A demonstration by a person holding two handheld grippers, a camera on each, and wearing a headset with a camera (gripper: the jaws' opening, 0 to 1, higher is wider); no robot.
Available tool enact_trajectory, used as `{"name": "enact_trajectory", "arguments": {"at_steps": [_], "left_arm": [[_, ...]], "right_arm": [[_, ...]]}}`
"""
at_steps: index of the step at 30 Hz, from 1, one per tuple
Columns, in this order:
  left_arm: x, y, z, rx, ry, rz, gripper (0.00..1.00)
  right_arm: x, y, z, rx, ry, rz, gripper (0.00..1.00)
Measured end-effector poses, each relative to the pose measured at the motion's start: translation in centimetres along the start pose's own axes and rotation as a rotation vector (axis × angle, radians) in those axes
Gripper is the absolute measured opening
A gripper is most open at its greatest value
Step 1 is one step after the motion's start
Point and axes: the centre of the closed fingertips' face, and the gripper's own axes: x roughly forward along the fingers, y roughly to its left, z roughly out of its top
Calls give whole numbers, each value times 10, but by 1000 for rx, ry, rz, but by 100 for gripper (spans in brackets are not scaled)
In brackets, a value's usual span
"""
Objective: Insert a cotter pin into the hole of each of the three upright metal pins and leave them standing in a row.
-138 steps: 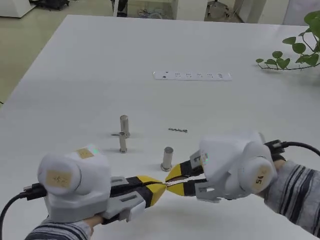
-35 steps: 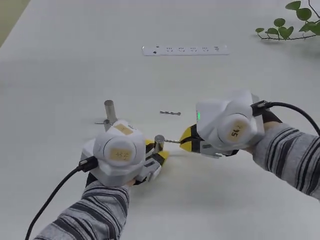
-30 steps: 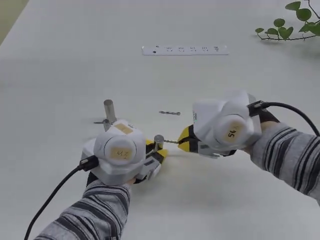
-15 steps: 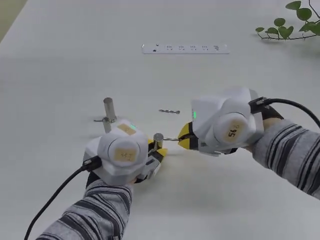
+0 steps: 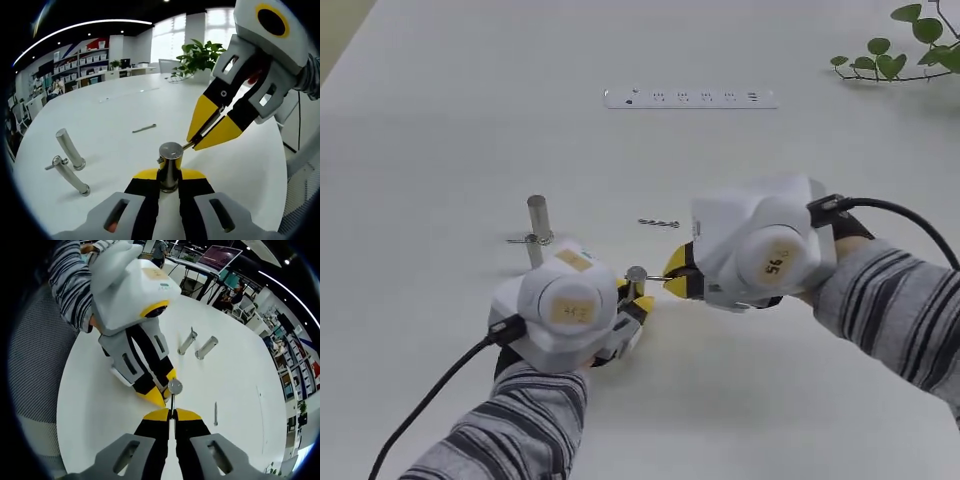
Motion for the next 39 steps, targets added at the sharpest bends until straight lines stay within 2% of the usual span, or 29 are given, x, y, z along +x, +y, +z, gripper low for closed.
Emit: {"name": "enact_trajectory", "arguments": {"at_steps": [5,8,13,22,31,39], "left_arm": [[0,0,0,-10,-1,13,10],[0,0,0,-17,-4,23,10],[1,1,-1,-22,-4,28,10],[1,1,-2,-35,-6,43,10],[3,2,-5,-51,-10,61,10],[3,1,-5,-42,-14,69,10]], "right_arm": [[1,-1,4,-14,-5,-8,0],[-1,-1,10,15,-38,-7,1],[-6,-3,4,32,-23,-11,5],[-6,-3,-2,64,-15,-10,0],[2,-5,5,65,-24,-7,0],[4,-3,10,65,-32,-4,0]]}}
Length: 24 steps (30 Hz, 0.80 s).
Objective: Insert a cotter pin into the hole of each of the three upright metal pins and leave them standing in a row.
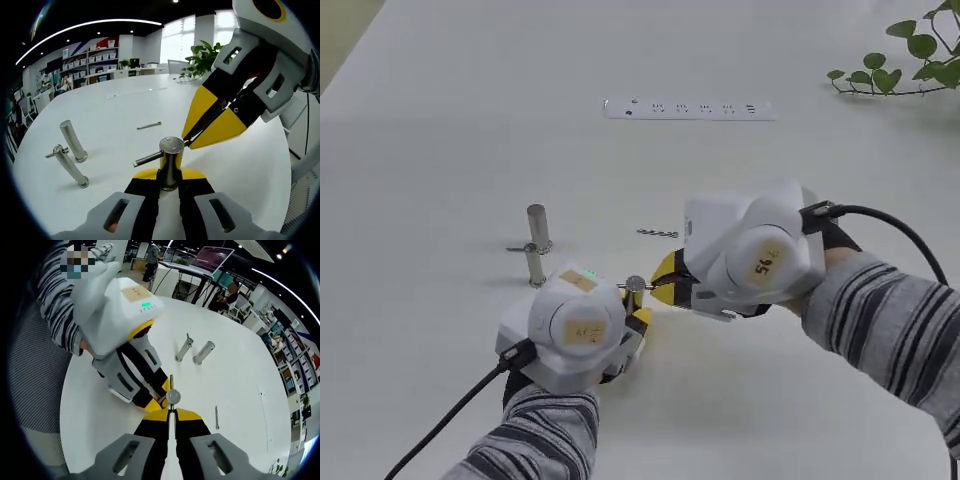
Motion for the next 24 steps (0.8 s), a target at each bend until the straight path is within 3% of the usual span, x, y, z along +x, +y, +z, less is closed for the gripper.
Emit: {"name": "enact_trajectory", "arguments": {"at_steps": [9,12,14,19,24], "left_arm": [[-1,0,0,11,0,7,10],[-1,0,0,18,-3,4,10],[-1,0,1,32,-4,4,10],[-1,0,1,39,-2,-1,9],[0,3,1,40,2,-2,9]], "right_arm": [[0,0,2,14,-11,-7,0],[0,0,5,58,-41,-17,0],[-2,-4,5,107,-54,-56,4],[-9,-9,-7,191,-53,-113,9],[-16,-8,-23,329,-57,-142,10]]}}
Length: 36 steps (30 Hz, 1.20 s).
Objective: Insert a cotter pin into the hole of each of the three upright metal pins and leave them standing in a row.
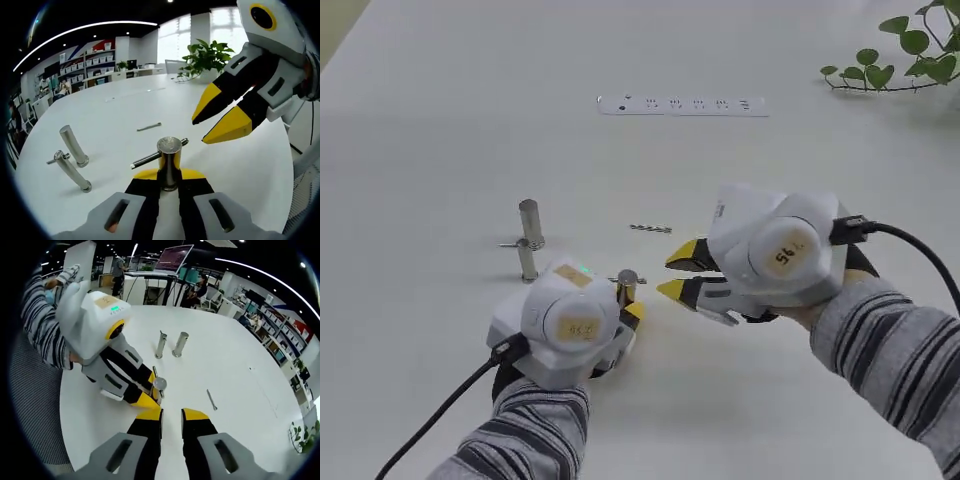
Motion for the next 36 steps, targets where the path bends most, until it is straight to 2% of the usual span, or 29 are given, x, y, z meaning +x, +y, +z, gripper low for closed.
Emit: {"name": "enact_trajectory", "arguments": {"at_steps": [4,6,9,12,22,29,36], "left_arm": [[1,5,2,5,-3,-2,9],[1,8,5,37,-7,5,9],[2,14,11,10,-20,3,9],[5,21,12,17,-7,18,9],[11,44,17,-11,-6,54,9],[15,49,16,-33,1,71,9],[18,46,12,-43,21,84,9]], "right_arm": [[-5,-4,-7,50,-7,-28,9],[-6,-4,-11,61,-2,-35,8],[-6,-2,-13,92,-3,-36,8],[-6,-1,-12,110,-8,-34,8],[-5,-1,-9,135,-14,-30,11],[-5,-2,-10,151,-13,-29,11],[-4,-1,-11,165,-12,-26,12]]}}
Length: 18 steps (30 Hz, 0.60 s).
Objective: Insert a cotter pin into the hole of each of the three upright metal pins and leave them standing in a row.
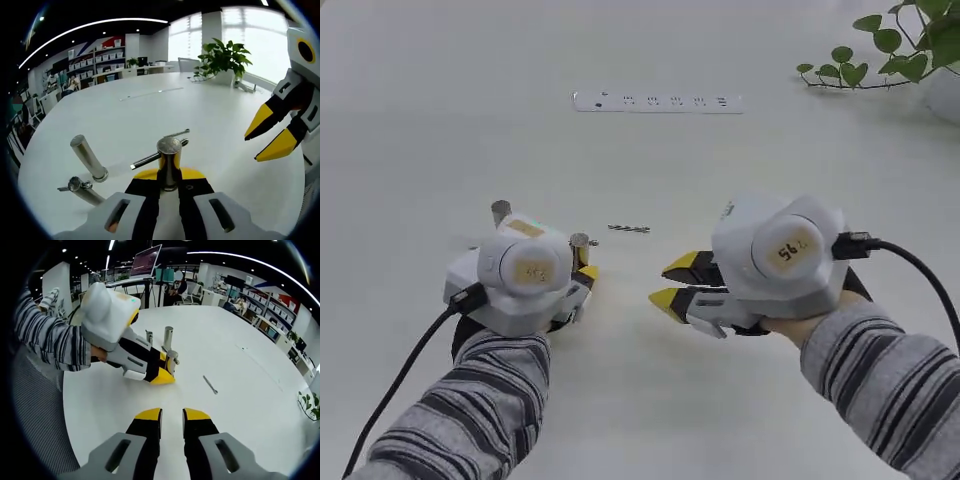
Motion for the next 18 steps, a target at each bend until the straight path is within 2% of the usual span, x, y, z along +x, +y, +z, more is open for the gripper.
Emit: {"name": "enact_trajectory", "arguments": {"at_steps": [7,18], "left_arm": [[1,1,0,13,-5,18,10],[2,2,1,-6,-10,39,10]], "right_arm": [[0,0,-3,21,7,4,13],[1,0,-3,50,-3,0,16]]}}
